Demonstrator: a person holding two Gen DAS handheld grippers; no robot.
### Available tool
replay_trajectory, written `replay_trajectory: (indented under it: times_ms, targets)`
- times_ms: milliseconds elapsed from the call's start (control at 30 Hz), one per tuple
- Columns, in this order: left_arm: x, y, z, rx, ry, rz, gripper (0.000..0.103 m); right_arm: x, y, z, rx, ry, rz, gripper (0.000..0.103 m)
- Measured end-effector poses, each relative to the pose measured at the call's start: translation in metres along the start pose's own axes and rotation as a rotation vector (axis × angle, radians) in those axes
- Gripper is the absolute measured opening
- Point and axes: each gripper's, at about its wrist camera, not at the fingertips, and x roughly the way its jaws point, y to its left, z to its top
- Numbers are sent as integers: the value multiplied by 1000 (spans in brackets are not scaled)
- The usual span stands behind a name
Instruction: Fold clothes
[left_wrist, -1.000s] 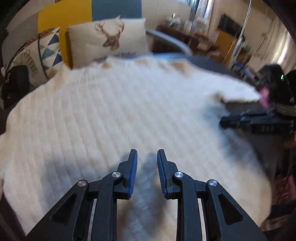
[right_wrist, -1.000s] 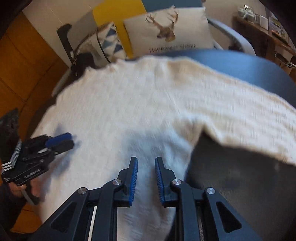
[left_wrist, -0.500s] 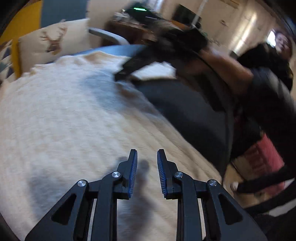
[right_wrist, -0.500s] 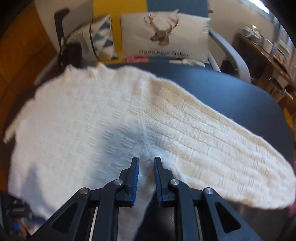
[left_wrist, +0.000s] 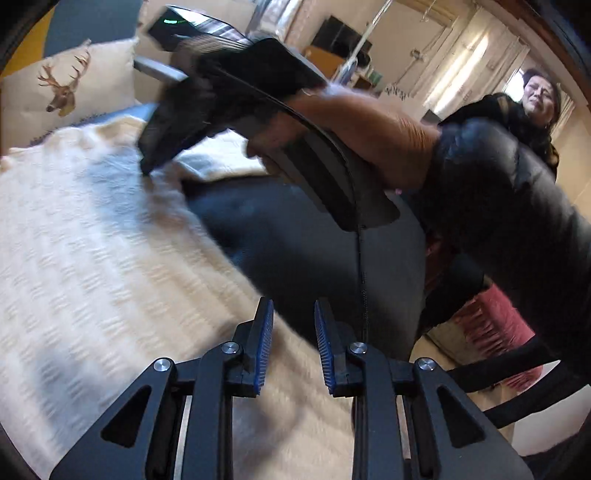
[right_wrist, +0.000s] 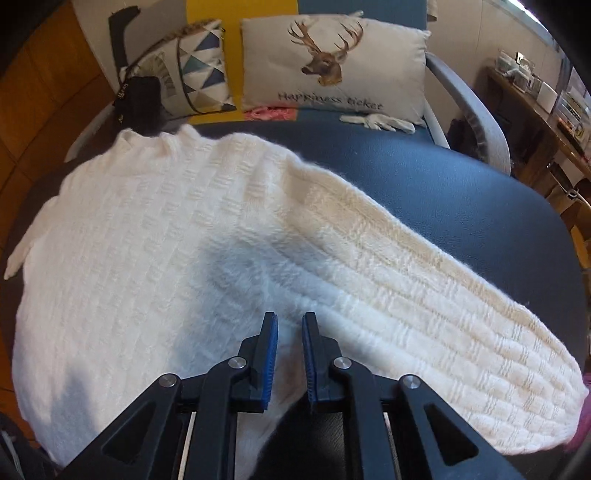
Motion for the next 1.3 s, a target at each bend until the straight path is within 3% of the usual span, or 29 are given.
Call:
replay_trajectory:
  times_ms: [167,367,433,600,733,767,867,967,1133,1300]
  targets:
    - [16,-5,-2,24,-2,-23,25,3,-14,-2,-6,-23,7,6]
    - [-7,13,8,-48,-58,-71,25,-6,-14,5,18,-19,35,9]
    - [-25,19,13,-71,-103,-66,25,-15,-20,12,56,-58,79,9]
    - [-47,72,24,-169,-167,51,25,-11,-24,45,110,-94,121,11]
    - [-43,112,24,-251,-133,177,25,16,-29,64,141,-57,126,11]
    - [-41,117,24,-264,-128,183,25,25,-33,67,156,-44,111,5]
    - [-40,124,23,-280,-146,161,25,27,-48,71,227,-78,119,0]
    - [-48,130,27,-294,-176,152,25,20,-49,71,244,-87,136,6]
    - [-69,167,55,-306,-232,237,26,-2,-11,83,147,-158,221,8]
    - [-89,204,82,-317,-289,322,26,21,22,108,100,-158,195,9]
